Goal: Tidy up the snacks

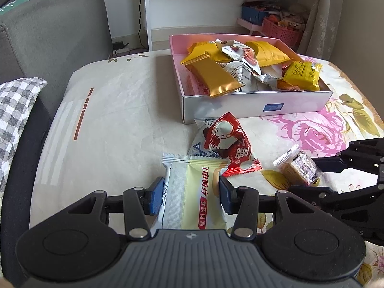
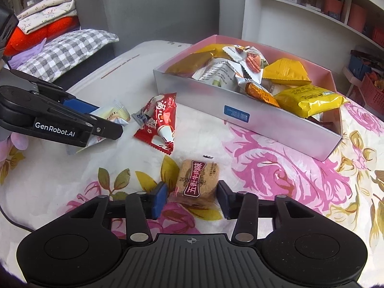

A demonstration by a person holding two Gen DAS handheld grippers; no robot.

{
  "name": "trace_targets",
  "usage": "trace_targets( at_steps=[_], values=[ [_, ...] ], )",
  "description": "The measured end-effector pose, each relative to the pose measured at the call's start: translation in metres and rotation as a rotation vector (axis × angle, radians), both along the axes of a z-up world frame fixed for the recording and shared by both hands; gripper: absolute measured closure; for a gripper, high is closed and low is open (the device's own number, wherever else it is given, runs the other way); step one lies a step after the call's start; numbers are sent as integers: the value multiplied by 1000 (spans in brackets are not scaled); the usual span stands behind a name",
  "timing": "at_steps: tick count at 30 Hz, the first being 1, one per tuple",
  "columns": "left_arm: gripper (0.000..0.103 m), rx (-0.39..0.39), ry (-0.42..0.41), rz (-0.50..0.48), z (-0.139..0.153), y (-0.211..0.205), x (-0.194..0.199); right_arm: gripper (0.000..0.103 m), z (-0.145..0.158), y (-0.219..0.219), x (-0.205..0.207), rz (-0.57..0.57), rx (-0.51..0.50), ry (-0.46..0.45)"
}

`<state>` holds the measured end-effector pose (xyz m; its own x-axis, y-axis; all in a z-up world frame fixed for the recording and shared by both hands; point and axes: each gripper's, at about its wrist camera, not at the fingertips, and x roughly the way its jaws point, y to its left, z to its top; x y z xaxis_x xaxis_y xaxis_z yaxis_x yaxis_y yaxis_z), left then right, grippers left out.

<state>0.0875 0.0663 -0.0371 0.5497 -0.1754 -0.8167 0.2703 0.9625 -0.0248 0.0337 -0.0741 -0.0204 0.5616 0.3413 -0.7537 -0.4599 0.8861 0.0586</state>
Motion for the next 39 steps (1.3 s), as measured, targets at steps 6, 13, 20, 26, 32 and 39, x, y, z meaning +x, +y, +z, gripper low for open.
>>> trace_targets(
  at_steps=[6, 13, 20, 26, 32, 39],
  values=[
    [59, -10, -12, -1, 7, -1, -1, 64, 7, -1, -1, -2, 7, -26],
    [59, -43, -56, 0, 24, 0, -3, 64, 24, -12, 5, -50, 68, -57],
    [59, -80, -106, 9, 35, -6, 2, 64, 39, -28, 14, -114, 144, -81],
    [59, -113, -137, 12, 39, -17, 11, 63, 46, -46, 27, -179, 199, -109],
    [59, -149, -169, 7, 41, -33, 21, 63, 48, -68, 45, -249, 260, -125],
    [59, -188, -208, 6, 38, -56, 38, 63, 50, -86, 63, -302, 322, -147]
  ],
)
